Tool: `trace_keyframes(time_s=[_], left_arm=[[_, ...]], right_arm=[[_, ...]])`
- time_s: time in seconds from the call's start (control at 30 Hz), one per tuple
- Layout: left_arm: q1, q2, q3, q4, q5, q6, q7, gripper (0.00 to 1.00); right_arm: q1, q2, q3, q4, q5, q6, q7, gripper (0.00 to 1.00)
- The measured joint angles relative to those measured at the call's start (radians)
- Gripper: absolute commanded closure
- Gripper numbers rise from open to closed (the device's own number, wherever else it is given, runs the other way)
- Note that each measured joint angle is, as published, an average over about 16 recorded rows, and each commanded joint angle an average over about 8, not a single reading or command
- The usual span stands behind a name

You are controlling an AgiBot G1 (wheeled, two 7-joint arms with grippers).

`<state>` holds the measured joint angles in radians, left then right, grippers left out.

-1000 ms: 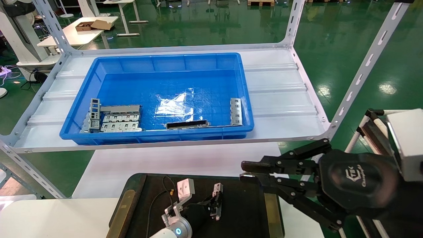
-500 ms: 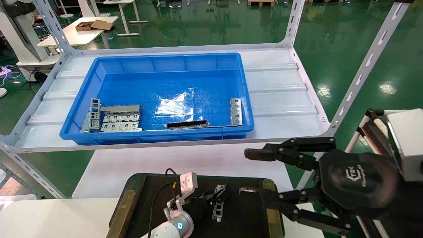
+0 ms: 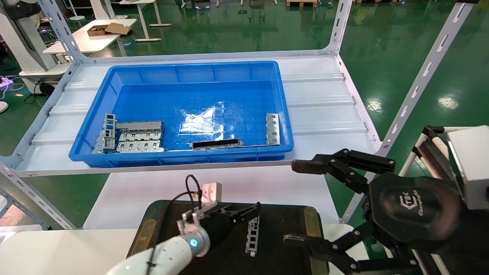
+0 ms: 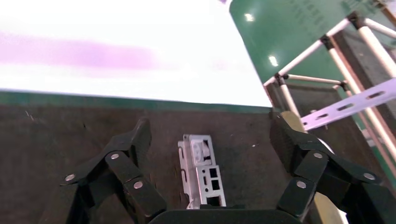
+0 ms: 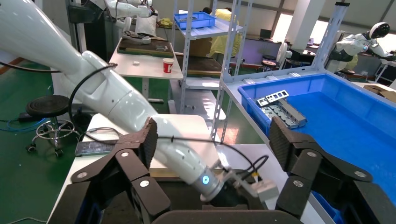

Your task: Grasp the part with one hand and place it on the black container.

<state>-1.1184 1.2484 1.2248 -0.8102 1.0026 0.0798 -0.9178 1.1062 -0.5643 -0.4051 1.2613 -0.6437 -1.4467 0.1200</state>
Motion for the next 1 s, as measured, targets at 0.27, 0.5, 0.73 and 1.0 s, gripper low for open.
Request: trace_keyframes(time_s=[0.27, 0.5, 0.73, 1.0], left_arm=[[0.023, -0.155, -0.086, -0.177, -0.004, 0.134, 0.088, 0.00], [0.066, -0.292, -0.178, -0.315, -0.033, 0.260, 0.206, 0.00], [0.115, -0.399, -0.279, -0.396, -0.093, 0.402, 0.358, 0.00], [0.174, -0.481, -0.409, -0.415, -0.212, 0.628, 0.585, 0.00]], right_arm=[[0.000, 0.000, 0.000, 0.000, 0.000, 0.000, 0.000, 0.00], [0.000, 0.000, 0.000, 0.000, 0.000, 0.000, 0.000, 0.00], [0.000, 0.000, 0.000, 0.000, 0.000, 0.000, 0.000, 0.00], [0.000, 0.000, 0.000, 0.000, 0.000, 0.000, 0.000, 0.00]])
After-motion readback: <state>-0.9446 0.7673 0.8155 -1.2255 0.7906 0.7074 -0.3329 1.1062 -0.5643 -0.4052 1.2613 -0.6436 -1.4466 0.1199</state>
